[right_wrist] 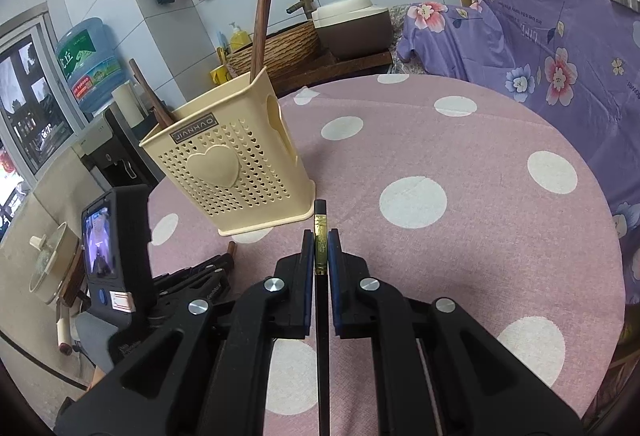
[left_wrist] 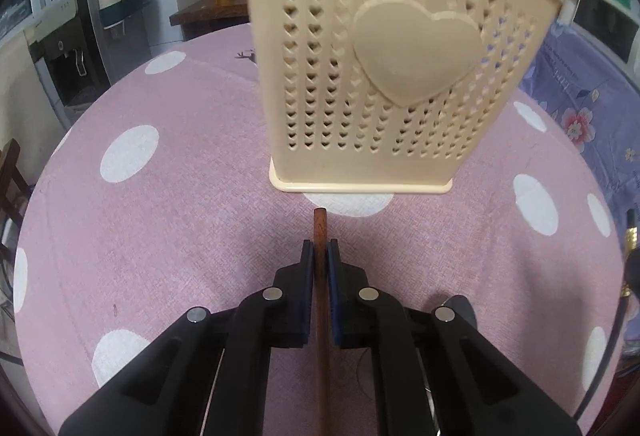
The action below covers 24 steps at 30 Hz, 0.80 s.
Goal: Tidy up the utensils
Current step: 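Carry both chopsticks to the beige caddy and lower them in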
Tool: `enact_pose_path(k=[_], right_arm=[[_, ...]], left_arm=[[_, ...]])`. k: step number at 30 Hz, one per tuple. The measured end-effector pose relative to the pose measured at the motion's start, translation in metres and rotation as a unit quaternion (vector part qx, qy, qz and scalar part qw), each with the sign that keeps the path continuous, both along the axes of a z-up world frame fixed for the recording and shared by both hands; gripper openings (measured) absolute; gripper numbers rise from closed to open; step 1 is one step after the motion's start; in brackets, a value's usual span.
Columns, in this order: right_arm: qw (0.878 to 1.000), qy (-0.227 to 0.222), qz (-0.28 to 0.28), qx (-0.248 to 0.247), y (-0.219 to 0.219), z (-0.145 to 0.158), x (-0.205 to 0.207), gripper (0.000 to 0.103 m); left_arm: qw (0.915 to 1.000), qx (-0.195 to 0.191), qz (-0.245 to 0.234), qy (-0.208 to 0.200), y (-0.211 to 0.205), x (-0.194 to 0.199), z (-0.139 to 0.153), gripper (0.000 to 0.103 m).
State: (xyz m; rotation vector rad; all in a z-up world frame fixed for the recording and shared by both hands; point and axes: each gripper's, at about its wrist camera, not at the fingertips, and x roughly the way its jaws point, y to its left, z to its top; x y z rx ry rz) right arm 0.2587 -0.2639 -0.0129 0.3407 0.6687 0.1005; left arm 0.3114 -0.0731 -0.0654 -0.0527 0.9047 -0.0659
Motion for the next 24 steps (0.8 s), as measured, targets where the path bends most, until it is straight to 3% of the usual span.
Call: enact_pose_path(k=[6,12,18,24], right_arm=[[0.999,-0.029,0.021,0.026,-0.005,0.015,-0.013,0.008],[0.995,-0.087,0.045,0.026,-0.006,0.051,-0.037,0.008],[0.99,-0.123,0.067,-0.001,-0.001,0.078,-0.063,0.008],[0.989,-0.129,0.072,-0.009,-0.001,0.086,-0.074,0.008]], left_arm=[[0.996,-0.06,-0.005,-0.066,0.03,-0.038,0.054,0.008],[0.9839,-0.091,-0.015,-0.153,0.062,-0.09,0.113,0.008],[0.9775,-0.095,-0.022,-0.187,0.08,-0.118,0.128,0.008],[0.9741,-0.099,-0.023,-0.202,0.088,-0.13,0.134,0.008]])
